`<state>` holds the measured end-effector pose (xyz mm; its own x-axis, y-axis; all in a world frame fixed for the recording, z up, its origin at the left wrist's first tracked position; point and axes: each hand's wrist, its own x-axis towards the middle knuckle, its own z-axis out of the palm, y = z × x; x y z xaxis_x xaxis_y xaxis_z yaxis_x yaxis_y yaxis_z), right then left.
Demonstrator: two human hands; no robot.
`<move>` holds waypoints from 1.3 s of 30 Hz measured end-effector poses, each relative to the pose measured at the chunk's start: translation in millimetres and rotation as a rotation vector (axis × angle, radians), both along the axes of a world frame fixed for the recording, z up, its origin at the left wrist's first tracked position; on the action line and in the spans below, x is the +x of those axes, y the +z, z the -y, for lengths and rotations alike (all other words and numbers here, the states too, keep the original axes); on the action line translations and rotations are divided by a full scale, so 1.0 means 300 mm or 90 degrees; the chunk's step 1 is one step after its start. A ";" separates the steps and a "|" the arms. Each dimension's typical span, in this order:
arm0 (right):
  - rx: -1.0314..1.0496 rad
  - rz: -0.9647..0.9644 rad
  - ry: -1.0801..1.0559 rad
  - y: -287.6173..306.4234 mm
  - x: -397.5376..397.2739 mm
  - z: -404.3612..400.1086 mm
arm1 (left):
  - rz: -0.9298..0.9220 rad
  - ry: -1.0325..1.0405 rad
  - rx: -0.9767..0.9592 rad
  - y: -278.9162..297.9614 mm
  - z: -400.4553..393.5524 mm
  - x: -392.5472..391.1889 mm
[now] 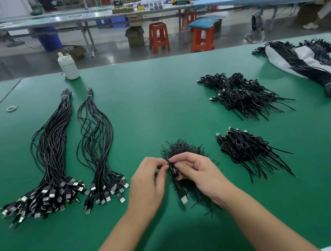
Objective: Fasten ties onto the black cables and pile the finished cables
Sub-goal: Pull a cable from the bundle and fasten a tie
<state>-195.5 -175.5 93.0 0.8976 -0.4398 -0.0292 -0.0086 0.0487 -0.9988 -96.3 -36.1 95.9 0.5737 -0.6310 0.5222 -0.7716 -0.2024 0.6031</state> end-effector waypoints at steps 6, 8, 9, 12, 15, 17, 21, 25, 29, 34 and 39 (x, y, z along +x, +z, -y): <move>-0.017 0.017 0.003 0.024 -0.006 -0.010 | -0.079 -0.001 -0.008 0.012 -0.001 -0.008; -0.099 0.002 -0.027 0.027 -0.004 -0.006 | -0.073 -0.008 -0.014 0.015 0.000 -0.009; -0.108 -0.009 -0.029 0.025 -0.004 -0.004 | -0.062 -0.015 -0.014 0.015 0.000 -0.009; -0.110 -0.043 0.007 0.029 -0.011 -0.002 | -0.006 -0.036 0.001 0.012 0.002 -0.006; -0.079 -0.041 0.043 0.024 -0.016 -0.005 | 0.067 -0.054 0.004 -0.005 0.003 -0.003; -0.011 -0.054 0.055 0.022 -0.016 -0.008 | 0.112 -0.064 -0.019 -0.022 0.001 -0.001; 0.093 -0.102 0.110 0.024 -0.025 0.011 | 0.259 -0.102 -0.027 -0.063 0.005 0.006; 0.069 -0.172 0.126 0.029 -0.031 0.039 | 0.368 -0.092 -0.006 -0.111 0.028 0.026; -0.047 -0.238 0.020 0.035 -0.032 0.106 | 0.288 -0.021 0.023 -0.190 0.059 0.056; -0.429 -0.405 -0.211 0.068 -0.092 0.317 | 0.226 0.098 0.203 -0.314 0.006 0.155; -0.630 -0.508 -0.390 0.062 -0.142 0.533 | 0.193 0.140 0.242 -0.361 -0.004 0.187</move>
<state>-238.0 -335.4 111.7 0.4485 -0.8864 0.1149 -0.8136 -0.4581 -0.3580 -40.2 -34.8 -12.6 0.5720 -0.6900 0.4435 -0.8150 -0.5394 0.2120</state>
